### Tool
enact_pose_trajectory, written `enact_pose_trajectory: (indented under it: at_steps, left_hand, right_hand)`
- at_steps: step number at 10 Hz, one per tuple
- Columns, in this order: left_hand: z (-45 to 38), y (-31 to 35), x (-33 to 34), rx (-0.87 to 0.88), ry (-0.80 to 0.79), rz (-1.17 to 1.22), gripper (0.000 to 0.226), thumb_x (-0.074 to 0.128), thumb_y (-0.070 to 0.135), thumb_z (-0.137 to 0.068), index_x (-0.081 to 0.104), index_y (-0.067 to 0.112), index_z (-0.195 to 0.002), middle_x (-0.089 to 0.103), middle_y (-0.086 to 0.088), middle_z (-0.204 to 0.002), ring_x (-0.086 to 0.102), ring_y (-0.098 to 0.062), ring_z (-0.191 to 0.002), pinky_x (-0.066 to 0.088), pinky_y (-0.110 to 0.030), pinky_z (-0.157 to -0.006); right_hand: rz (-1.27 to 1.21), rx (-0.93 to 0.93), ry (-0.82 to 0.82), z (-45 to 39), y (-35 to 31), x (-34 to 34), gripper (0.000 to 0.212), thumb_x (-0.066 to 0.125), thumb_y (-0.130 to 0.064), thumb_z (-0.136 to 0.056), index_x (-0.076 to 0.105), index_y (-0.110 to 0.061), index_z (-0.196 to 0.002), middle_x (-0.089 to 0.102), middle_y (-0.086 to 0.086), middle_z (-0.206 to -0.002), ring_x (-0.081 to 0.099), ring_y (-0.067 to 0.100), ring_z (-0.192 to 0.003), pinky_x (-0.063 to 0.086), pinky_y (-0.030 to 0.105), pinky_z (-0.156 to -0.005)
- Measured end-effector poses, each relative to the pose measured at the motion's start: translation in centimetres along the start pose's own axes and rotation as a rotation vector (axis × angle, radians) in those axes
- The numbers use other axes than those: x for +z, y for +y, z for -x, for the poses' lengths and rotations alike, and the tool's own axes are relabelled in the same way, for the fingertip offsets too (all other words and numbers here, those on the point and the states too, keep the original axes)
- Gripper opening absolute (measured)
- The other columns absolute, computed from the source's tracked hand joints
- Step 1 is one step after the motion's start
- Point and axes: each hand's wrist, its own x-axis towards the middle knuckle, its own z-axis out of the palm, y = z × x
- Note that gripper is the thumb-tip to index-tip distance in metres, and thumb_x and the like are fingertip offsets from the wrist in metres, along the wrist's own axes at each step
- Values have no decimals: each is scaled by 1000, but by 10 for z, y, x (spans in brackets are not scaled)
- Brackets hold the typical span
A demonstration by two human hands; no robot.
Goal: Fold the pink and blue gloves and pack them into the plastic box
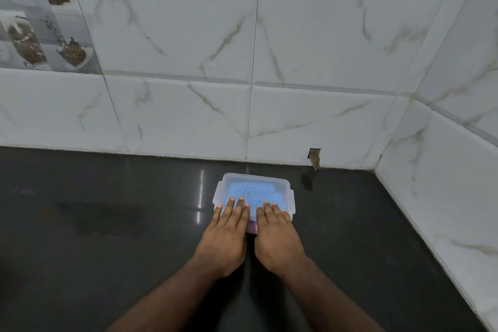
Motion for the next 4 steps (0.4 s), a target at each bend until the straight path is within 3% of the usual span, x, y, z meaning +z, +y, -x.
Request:
enact_pose_trajectory:
  at_steps: [1, 2, 4]
  left_hand:
    - [-13, -7, -8, 4, -61, 21, 71, 29, 30, -87, 30, 7, -154, 22, -12, -163, 7, -24, -149, 0, -44, -124]
    - [-18, -9, -11, 23, -114, 59, 77, 8, 36, -87, -3, 13, -159, -18, -1, -162, -25, -16, -145, -19, -34, -118]
    - [-29, -9, -34, -29, -140, 129, 66, 26, 31, -102, 0, 11, -160, -11, 1, -165, -10, -21, -155, -4, -39, -123]
  right_hand:
    - [17, 5, -41, -11, 2, -8, 67, 35, -23, -97, 6, -10, -156, 1, 11, -165, -1, 25, -152, 0, 40, -122]
    - [4, 11, -82, -14, 2, -14, 68, 37, -22, -98, 6, -9, -156, 1, 11, -165, -1, 25, -152, 2, 40, -123]
    - [-149, 27, -73, -20, 3, -41, 68, 45, -32, -98, 17, -8, -155, 16, 9, -164, 11, 24, -152, 14, 38, -122]
